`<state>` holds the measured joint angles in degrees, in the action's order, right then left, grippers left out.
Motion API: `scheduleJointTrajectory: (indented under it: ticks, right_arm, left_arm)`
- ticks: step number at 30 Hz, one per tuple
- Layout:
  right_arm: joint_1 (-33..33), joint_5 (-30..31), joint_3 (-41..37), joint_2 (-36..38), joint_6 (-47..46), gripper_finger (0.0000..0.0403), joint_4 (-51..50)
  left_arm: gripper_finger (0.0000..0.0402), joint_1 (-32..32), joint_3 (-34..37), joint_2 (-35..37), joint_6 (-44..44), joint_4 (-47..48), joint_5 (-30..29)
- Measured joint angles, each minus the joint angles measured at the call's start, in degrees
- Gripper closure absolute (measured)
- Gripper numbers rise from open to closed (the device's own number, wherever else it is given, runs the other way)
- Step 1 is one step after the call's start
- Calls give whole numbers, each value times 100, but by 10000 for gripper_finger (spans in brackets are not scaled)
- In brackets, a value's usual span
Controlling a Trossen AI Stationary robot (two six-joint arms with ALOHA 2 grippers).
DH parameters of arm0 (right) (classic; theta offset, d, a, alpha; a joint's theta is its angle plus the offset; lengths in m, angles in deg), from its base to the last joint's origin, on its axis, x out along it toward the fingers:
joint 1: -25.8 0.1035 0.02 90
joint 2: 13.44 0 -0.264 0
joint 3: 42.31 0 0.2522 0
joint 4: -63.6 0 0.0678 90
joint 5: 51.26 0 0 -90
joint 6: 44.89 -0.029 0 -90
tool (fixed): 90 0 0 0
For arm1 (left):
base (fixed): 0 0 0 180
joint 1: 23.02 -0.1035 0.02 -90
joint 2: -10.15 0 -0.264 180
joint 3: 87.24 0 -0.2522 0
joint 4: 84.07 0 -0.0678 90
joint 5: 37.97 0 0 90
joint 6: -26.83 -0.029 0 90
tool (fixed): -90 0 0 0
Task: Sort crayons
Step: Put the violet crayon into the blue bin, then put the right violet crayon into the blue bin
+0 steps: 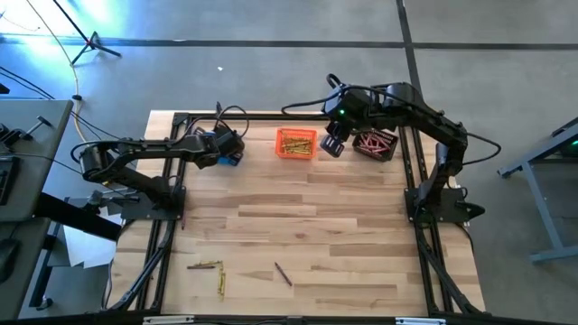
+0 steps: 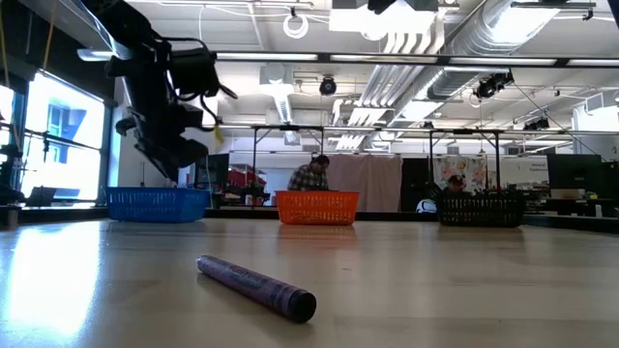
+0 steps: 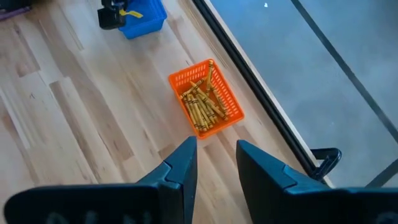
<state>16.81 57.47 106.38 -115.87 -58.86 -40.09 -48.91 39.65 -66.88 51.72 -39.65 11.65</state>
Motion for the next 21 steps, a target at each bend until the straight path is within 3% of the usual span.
scheduleJointTrajectory:
  ticks: [9, 14, 16, 21]
  right_arm:
    - [2, -280, 0, 0, -104, 304, -5]
    - [56, -296, 0, 0, -209, 304, -7]
    - [105, -296, -2, 0, -209, 304, -7]
    - [286, -316, -2, 0, -214, 304, -7]
  left_arm:
    - [304, 2, -67, 25, -472, -1, 146]
    - [305, 116, -509, 212, -561, -90, 1038]
    - [307, 228, -754, 353, -885, -193, 1826]
    - [312, 759, -1126, 647, -1890, -594, 5355]
